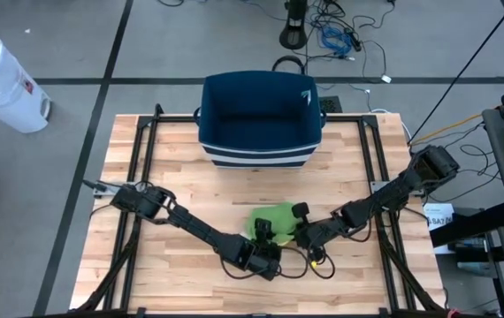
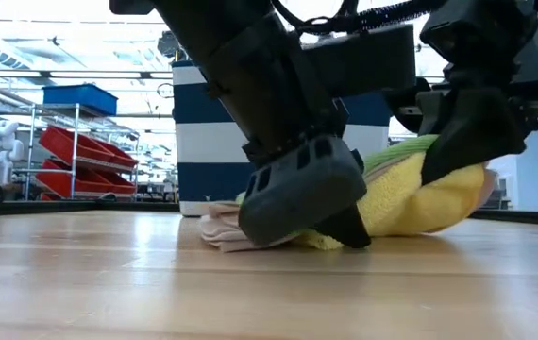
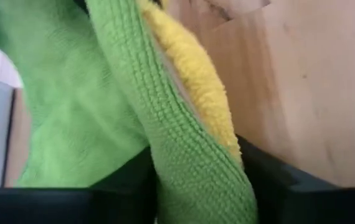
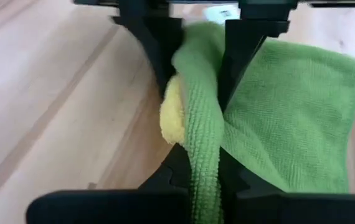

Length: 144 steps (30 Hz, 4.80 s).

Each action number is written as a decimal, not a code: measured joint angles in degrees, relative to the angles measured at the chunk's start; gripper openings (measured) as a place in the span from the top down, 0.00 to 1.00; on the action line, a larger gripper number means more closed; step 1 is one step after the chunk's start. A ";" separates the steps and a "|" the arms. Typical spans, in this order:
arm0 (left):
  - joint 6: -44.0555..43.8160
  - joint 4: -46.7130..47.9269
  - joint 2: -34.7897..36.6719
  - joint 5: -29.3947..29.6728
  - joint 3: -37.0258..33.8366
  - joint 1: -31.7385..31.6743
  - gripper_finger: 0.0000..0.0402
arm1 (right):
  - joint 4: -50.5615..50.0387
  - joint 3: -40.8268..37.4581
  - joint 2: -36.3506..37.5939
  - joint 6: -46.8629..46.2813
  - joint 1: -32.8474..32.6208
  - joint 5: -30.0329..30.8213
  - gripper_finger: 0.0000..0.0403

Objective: Fold towel
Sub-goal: Put the stacked towels into the blue laundry bin

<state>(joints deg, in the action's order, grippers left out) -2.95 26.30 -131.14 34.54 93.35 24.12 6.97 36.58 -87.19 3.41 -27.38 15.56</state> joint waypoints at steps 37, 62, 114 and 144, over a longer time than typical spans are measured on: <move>3.73 0.51 0.42 2.43 -0.27 0.33 0.92 | 2.95 0.39 -10.14 -10.26 -2.98 0.57 0.47; 9.57 7.35 0.51 2.74 6.47 1.63 0.92 | 1.39 0.22 -8.92 -7.75 -4.88 13.49 0.96; 56.45 13.61 17.19 7.35 41.65 -16.38 0.92 | -1.53 26.48 29.06 60.33 13.66 18.51 0.96; 52.46 30.43 18.28 -28.94 40.20 -42.54 0.92 | -2.17 26.67 16.91 50.32 54.71 -30.64 0.96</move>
<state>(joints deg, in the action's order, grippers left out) 49.51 56.73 -112.86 5.60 133.56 -18.42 4.80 63.24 -70.28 53.73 27.33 -15.07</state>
